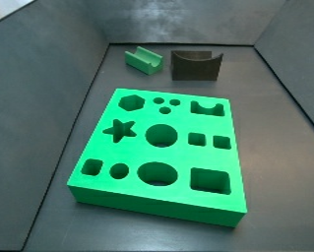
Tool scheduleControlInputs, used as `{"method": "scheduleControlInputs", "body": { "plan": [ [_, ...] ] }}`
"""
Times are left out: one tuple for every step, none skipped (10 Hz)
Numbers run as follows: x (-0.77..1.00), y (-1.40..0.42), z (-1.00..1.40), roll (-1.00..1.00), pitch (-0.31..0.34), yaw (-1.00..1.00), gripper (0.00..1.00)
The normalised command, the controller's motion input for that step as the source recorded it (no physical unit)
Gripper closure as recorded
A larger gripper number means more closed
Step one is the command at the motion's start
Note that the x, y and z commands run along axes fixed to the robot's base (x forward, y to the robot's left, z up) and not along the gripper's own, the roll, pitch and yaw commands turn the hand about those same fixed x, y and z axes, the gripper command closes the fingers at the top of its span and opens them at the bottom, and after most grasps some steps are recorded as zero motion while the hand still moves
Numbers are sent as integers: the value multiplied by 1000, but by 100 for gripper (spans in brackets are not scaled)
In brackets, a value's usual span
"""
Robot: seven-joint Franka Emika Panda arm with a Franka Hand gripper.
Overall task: Pick up the arch object. Move up. Place the arch object on the fixture. Regrasp the arch object. Move to above the board. Insert the arch object.
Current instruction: Pick up the arch object.
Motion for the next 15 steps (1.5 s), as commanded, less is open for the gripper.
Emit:
{"method": "scheduleControlInputs", "body": {
  "plan": [
    [206, 0, -589, 76, -80, 509, 0],
    [0, 114, -654, 0, -156, 786, 0],
    [0, 31, -680, 0, -193, 851, 0],
    [0, 26, -686, 37, -187, 837, 0],
    [-40, 0, -720, 83, -190, 829, 0],
    [-129, 0, -746, 107, -203, 800, 0],
    [-160, -37, -740, 73, -211, 711, 0],
    [-183, -40, -757, 14, -204, 609, 0],
    [-157, -71, -769, 0, -196, 603, 0],
    [-97, -83, -700, -63, -171, 586, 0],
    [-3, -91, -680, -79, -153, 511, 0],
    [0, -89, -629, -96, -126, 414, 0],
    [46, -80, -580, -146, -89, 343, 0],
    [54, -57, -517, -134, -87, 291, 0],
    [20, -31, -449, -119, -87, 263, 0]
  ]
}}
